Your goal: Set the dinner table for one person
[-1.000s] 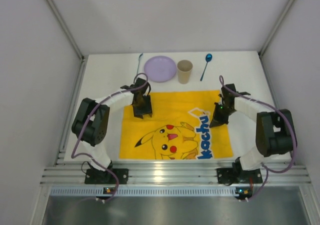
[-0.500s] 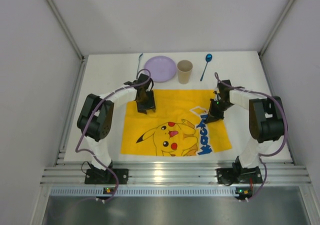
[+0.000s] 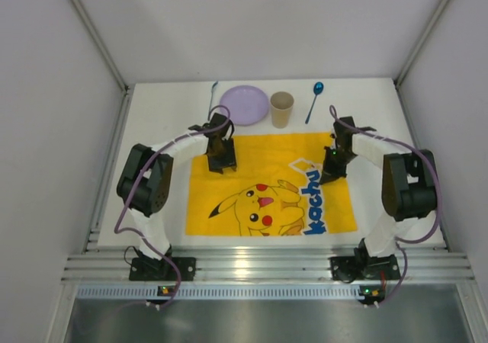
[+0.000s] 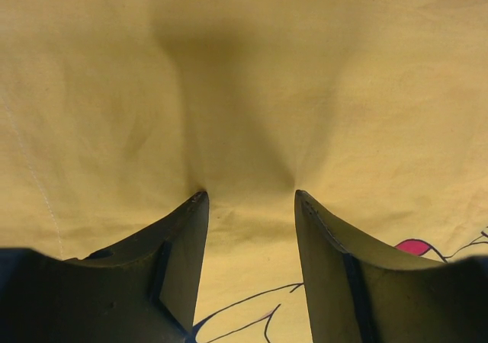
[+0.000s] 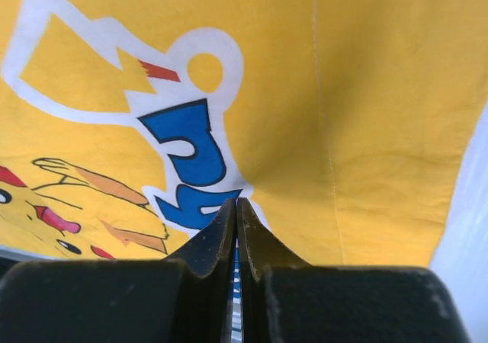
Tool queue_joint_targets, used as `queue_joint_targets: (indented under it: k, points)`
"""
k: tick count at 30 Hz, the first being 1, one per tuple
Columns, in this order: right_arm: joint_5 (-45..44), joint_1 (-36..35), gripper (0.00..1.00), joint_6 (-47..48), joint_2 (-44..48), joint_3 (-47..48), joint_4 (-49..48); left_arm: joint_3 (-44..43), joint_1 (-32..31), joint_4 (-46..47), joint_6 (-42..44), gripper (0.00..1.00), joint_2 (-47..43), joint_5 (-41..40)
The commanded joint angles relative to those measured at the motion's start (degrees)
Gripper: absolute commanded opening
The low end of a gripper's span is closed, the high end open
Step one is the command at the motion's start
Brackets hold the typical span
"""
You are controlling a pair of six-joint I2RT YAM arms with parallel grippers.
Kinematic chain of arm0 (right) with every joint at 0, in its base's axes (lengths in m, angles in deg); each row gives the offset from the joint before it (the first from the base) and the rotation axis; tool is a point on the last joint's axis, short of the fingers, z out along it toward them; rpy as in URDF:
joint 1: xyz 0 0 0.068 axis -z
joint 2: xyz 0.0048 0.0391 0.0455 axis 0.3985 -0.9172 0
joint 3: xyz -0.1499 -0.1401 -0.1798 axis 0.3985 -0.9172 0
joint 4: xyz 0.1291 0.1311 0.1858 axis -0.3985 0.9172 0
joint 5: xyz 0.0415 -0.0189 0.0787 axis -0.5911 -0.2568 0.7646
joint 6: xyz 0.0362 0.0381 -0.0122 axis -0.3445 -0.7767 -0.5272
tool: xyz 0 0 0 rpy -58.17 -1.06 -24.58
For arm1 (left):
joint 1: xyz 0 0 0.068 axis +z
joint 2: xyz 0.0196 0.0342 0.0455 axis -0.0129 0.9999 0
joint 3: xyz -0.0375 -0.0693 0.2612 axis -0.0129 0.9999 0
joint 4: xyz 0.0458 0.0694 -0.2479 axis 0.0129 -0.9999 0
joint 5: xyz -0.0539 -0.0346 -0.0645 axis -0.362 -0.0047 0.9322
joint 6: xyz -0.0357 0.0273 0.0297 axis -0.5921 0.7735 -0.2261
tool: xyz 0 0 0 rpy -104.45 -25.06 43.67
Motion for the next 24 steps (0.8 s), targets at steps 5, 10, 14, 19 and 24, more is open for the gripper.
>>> queue_joint_targets:
  k: [5,10,14,19,24]
  points:
    - [-2.14,-0.01,0.1,1.45,4.71,12.34,7.46,0.54,1.7,-2.25,0.16,0.55,-0.86,-4.39]
    - [4.54,-0.45,0.75,1.89,6.05,24.96,7.72,-8.84,1.7,-8.12,1.92,0.57,-3.5,-7.03]
    - [4.99,-0.54,0.86,-0.22,-2.21,40.79,11.05,-15.45,1.7,-11.3,3.33,0.61,-6.66,-6.77]
    - [3.24,-0.89,0.86,-2.94,-19.5,64.15,16.24,-19.42,1.79,-13.41,4.47,0.61,-9.12,-3.43]
    - [0.34,-1.59,0.84,-6.72,-27.53,70.53,14.95,-16.45,1.79,-13.77,4.39,0.61,-13.69,2.27]
